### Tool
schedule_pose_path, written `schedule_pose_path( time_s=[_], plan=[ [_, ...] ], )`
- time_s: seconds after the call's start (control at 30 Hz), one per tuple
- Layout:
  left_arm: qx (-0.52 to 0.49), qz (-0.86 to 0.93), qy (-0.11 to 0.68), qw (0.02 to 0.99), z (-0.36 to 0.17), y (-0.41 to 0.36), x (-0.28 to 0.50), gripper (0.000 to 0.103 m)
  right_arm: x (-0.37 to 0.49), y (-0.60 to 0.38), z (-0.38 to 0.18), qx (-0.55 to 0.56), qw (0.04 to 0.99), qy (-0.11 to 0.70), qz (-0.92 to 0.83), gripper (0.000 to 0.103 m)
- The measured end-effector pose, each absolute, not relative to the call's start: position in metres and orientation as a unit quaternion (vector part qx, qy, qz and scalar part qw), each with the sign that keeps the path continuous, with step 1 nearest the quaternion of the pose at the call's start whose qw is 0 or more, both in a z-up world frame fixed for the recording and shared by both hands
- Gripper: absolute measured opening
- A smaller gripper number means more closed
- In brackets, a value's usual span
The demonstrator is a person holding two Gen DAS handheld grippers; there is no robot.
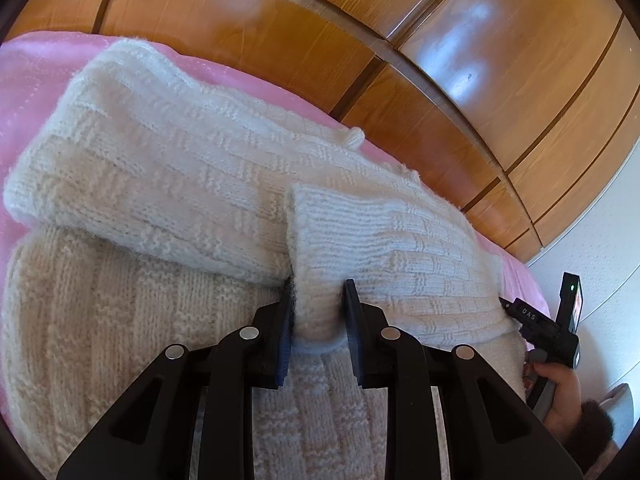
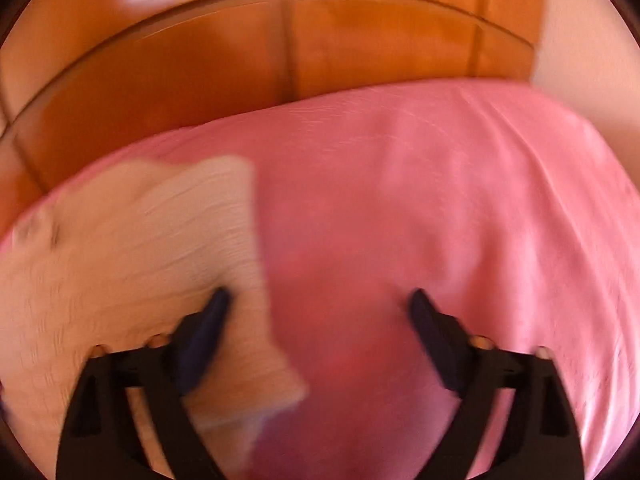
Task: Fold small clothes
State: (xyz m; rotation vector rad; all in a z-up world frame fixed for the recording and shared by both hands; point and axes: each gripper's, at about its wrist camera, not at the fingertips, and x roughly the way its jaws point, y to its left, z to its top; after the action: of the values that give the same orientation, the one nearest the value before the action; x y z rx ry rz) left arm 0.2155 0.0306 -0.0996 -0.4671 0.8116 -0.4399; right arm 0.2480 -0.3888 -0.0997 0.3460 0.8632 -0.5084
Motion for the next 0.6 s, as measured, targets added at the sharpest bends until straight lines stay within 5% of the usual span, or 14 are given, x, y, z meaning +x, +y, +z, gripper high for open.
schedule_pose_path(
  time_s=[0.37, 0.47, 0.6],
  plan=[
    [-0.245, -0.22, 0.389, 0.861, -0.099, 0.035, 0.215, 0.024, 0.118, -0.356, -0.054, 0.234, 0.912, 0.307, -0.142, 0.098],
    [-0.24, -0.225, 0.386, 0.862, -0.093, 0.034, 0.211, 0.036, 0.077, -0.342, -0.056, 0.235, 0.913, 0.316, -0.108, 0.101],
    [-0.173, -0.21, 0.384, 0.882, -0.072, 0.019, 0.185, 0.081, 0.049, -0.33, -0.068, 0.273, 0.901, 0.331, -0.063, 0.101]
  ],
)
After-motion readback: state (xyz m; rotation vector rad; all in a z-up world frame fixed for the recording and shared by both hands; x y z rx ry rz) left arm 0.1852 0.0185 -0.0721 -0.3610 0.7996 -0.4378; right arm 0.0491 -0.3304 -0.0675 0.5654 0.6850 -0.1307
